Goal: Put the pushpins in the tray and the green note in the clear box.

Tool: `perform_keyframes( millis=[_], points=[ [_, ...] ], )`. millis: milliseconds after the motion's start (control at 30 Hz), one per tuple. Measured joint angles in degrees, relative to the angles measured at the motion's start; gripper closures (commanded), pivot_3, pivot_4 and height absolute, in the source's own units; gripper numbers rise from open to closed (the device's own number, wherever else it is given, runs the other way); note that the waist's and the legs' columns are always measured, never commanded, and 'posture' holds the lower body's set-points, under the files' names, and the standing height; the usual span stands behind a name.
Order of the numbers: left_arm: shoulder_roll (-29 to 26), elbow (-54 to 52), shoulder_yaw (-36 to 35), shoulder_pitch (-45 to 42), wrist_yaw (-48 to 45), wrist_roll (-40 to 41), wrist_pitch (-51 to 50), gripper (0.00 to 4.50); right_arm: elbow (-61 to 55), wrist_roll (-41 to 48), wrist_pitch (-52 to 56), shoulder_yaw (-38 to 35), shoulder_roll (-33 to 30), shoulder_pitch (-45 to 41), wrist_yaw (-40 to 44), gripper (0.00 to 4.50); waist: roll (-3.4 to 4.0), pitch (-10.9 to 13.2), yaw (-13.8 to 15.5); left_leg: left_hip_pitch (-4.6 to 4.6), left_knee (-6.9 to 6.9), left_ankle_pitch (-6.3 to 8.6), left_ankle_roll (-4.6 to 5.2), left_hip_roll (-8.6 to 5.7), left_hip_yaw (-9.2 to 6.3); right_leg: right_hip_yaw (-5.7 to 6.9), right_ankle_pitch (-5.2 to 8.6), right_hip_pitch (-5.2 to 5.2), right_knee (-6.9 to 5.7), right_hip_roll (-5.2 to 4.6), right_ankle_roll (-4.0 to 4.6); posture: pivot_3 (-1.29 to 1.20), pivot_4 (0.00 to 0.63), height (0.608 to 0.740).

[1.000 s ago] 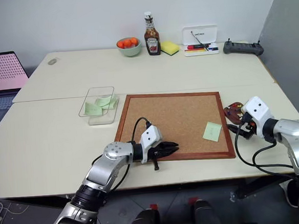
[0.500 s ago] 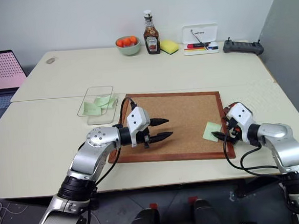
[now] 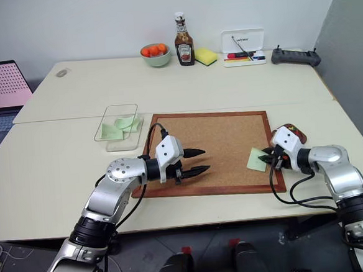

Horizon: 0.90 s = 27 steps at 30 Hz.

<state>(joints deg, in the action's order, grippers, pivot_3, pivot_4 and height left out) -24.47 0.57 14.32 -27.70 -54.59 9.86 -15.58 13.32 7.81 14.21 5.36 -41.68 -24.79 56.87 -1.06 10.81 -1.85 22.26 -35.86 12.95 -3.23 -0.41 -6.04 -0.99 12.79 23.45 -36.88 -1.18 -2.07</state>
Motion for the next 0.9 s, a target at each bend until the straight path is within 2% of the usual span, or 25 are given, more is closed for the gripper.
perform_keyframes(
  millis=[67, 233, 333, 567, 700, 900],
  points=[
    [0.4, 0.6, 0.0, -0.4, 0.0, 0.0, 0.0, 1.98, 0.4, -0.3, -0.7, 0.3, 0.0, -0.4, 0.4, 4.47, 0.00, 0.0, 0.0, 0.00, 0.00, 0.00, 0.00, 0.00, 0.00, 0.00, 0.00, 0.00, 0.00, 0.00, 0.00, 0.00, 0.150, 0.740],
    [2.4, 4.0, 0.3, -2.7, 0.0, -0.1, 0.1, 1.98, 0.5, -2.0, -4.3, 0.5, -0.1, -0.7, 0.8, 4.47, 0.00, 0.0, 0.0, 0.01, -0.01, 0.00, 0.00, -0.01, 0.00, 0.00, -0.01, 0.00, 0.00, 0.00, -0.01, 0.00, 0.150, 0.740],
    [3.4, 5.9, 0.7, -3.7, -1.1, 0.0, 0.0, 2.43, 0.4, -2.5, -7.6, 0.5, -0.3, -0.7, 0.8, 4.50, 0.00, 0.0, 0.0, 0.00, 0.00, 0.00, 0.00, -0.01, 0.00, 0.01, -0.01, 0.00, -0.01, 0.00, -0.01, 0.00, 0.150, 0.740],
    [5.6, 12.7, 1.3, -7.4, -4.3, 0.5, 0.1, 3.81, -2.4, -3.3, -14.8, 0.5, -0.4, -0.7, 0.6, 4.50, 0.00, 0.0, 0.0, 0.00, -0.02, 0.00, 0.00, -0.02, 0.00, 0.00, -0.02, 0.00, -0.02, 0.00, -0.02, 0.00, 0.150, 0.740],
    [8.6, 18.3, 1.2, -10.5, -6.2, 1.4, 0.0, 4.49, -5.6, -3.2, -15.4, 0.5, -0.3, -0.7, 0.6, 4.50, 0.00, 0.0, 0.0, 0.02, -0.03, 0.00, 0.00, -0.03, 0.00, 0.01, -0.02, 0.00, -0.01, 0.00, -0.03, 0.00, 0.150, 0.740],
    [11.8, 26.3, 1.3, -15.2, -7.8, 1.0, 1.5, 4.49, -9.5, -3.2, -15.2, 0.6, 0.8, -1.0, 0.6, 4.50, 0.00, 0.0, 0.0, 0.02, -0.04, 0.00, -0.01, -0.03, -0.01, 0.00, -0.02, 0.00, -0.03, 0.01, -0.03, 0.00, 0.150, 0.740]
  ],
)
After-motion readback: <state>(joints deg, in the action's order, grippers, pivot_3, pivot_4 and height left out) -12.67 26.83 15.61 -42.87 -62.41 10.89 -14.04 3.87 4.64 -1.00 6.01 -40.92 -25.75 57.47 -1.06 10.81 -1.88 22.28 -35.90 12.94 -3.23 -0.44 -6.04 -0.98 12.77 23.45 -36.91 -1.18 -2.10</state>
